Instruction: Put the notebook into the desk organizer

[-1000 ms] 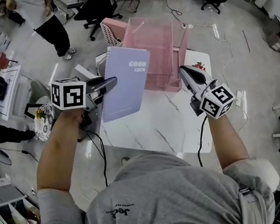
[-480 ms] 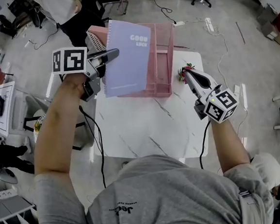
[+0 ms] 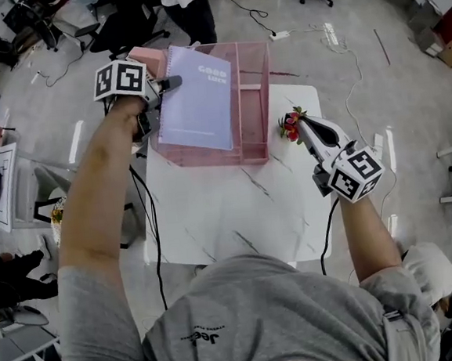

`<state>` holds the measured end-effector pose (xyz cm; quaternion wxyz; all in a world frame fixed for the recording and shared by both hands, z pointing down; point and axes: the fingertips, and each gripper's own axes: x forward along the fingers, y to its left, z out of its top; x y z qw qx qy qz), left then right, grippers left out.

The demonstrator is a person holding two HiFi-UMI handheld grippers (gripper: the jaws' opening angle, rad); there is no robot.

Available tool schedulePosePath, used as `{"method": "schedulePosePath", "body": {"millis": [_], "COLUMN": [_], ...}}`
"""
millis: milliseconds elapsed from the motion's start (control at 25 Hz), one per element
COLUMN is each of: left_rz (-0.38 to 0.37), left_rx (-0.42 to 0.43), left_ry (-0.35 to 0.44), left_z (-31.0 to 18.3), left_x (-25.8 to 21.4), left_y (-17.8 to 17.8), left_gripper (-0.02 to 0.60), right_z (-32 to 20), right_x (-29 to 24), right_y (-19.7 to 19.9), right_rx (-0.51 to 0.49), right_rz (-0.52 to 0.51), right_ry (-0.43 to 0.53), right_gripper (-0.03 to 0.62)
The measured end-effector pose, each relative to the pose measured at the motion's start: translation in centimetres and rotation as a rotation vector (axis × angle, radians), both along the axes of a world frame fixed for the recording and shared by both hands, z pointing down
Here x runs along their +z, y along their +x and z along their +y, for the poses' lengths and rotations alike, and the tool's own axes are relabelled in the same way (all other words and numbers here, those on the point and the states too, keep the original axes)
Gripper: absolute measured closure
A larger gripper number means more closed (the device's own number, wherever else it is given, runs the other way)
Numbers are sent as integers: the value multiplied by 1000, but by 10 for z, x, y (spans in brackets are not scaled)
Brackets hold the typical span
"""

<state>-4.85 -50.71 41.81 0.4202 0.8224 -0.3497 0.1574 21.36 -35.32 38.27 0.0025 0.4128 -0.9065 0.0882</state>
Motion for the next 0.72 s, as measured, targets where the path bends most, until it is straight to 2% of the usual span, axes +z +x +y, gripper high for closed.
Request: {"method": "schedulePosePath", "body": {"millis": [40, 200, 400, 560, 720], "left_rz": [-35, -287, -542, -772, -875], "left_rx": [-7, -11, 0, 20, 106], "left_ry": [8, 75, 163, 263, 396], "left_z": [-5, -19, -30, -33, -34], "left_x": [4, 19, 33, 42, 46], "left_y": [0, -1, 5, 3, 19], "left_gripper": [480, 489, 486, 449, 445], "right_z": [-1, -1, -7, -9, -9], "right_x": [1, 5, 11, 10, 13], "right_y": [2, 7, 12, 12, 12], "right_rx": [2, 7, 8, 5, -3], "right_rz": [1, 0, -5, -9, -11], "right_ry": [-2, -10, -13, -11, -12], "right_gripper": [592, 592, 592, 591, 592]}}
